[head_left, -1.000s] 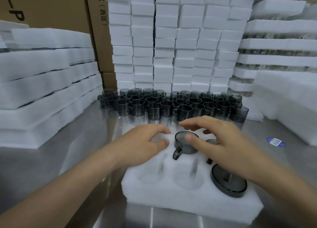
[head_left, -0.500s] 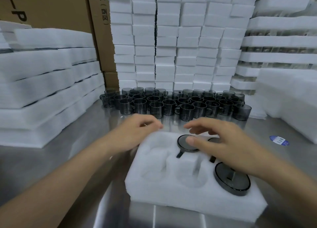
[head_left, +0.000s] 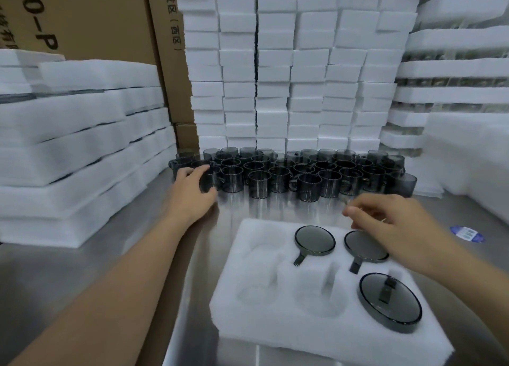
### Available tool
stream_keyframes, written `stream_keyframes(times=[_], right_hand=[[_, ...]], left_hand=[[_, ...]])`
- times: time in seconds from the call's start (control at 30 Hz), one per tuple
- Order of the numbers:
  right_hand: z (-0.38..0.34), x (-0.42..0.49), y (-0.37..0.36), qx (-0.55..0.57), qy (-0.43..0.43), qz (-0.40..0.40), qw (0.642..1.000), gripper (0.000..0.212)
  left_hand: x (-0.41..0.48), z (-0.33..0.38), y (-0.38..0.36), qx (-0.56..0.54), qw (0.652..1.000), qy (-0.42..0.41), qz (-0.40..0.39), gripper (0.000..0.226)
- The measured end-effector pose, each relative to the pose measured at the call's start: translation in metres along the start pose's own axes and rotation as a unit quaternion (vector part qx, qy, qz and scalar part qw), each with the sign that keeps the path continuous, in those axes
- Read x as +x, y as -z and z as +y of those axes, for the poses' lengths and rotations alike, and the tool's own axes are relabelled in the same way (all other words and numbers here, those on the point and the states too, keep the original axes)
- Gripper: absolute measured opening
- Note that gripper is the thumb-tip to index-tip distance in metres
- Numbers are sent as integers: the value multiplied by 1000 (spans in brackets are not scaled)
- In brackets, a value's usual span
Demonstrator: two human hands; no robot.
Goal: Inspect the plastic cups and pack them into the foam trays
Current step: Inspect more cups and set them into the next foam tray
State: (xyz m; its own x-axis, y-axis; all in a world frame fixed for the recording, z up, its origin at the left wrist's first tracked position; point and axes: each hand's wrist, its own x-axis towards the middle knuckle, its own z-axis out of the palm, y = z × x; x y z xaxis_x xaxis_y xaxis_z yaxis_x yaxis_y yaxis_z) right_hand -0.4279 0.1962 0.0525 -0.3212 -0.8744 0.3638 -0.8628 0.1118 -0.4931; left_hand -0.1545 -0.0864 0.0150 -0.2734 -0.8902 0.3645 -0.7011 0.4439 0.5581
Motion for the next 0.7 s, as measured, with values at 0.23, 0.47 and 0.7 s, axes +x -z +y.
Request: stream_keyframes(times=[0.23,0.47,0.7], right_hand=[[-2,0,-1,17,-4,-25,1000,26],[-2,0,0,17,0,-31,999,28],[-1,-1,-1,25,-1,-30,999,30]], left_hand=[[0,-5,-1,45,997,-37,51,33],[0,-10,1,-86,995,22,44,75],[-17,-12,5,-187,980,60,-3,63]])
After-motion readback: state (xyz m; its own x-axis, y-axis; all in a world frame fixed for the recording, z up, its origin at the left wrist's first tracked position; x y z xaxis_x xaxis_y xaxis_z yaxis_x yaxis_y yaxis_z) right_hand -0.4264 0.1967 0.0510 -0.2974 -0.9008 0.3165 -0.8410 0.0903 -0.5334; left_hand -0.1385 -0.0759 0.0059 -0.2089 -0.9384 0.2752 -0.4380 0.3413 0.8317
